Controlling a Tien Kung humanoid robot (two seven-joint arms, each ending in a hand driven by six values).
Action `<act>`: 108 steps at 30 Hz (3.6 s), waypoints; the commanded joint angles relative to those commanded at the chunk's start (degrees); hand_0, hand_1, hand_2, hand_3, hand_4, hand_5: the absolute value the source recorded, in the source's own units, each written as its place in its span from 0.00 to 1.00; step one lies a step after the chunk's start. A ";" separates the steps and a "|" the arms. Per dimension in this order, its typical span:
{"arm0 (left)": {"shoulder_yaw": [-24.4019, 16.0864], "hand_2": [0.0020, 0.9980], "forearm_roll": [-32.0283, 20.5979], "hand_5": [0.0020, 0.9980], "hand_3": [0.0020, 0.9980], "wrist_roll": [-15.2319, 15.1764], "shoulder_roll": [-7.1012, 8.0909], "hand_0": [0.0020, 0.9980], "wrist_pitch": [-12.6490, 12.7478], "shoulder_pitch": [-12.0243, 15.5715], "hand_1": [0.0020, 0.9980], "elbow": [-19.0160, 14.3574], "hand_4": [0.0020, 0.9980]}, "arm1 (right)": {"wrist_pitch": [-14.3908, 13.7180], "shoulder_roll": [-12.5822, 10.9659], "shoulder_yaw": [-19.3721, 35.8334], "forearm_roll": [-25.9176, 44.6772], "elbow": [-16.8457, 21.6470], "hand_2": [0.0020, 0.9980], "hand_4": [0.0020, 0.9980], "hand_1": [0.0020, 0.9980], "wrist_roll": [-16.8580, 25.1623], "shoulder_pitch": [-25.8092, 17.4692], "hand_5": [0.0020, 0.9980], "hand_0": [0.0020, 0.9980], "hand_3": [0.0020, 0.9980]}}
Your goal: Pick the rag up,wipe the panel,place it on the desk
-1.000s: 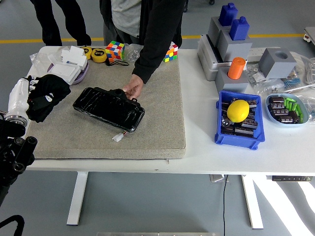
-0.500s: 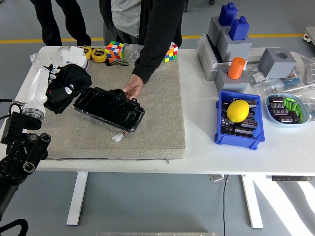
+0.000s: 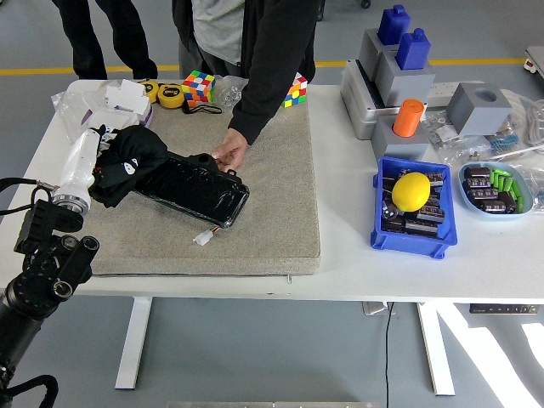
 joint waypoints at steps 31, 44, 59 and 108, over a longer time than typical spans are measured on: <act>20.86 0.39 -11.66 0.00 0.57 2.41 1.59 0.25 -1.13 3.75 0.31 -13.95 0.66 | 0.19 0.03 -1.51 1.17 0.69 0.49 0.89 0.56 0.07 -0.24 0.36 0.55 0.52; 28.06 0.39 -13.94 0.00 0.57 2.74 0.83 0.24 -1.31 3.84 0.31 -16.80 0.66 | 0.36 0.10 -2.40 1.99 1.05 0.49 0.90 0.56 0.13 -0.17 0.37 0.55 0.52; 28.95 0.38 -13.84 0.00 0.57 1.74 -0.17 0.24 -0.41 3.19 0.31 -15.96 0.66 | 0.41 0.12 -2.66 2.15 1.06 0.49 0.90 0.56 0.20 -0.13 0.37 0.54 0.52; 5.64 0.38 -11.28 0.00 0.57 -5.77 -0.73 0.23 8.31 -3.55 0.31 9.52 0.66 | 0.50 0.08 -4.11 3.59 1.73 0.49 0.90 0.56 0.14 -0.07 0.36 0.54 0.52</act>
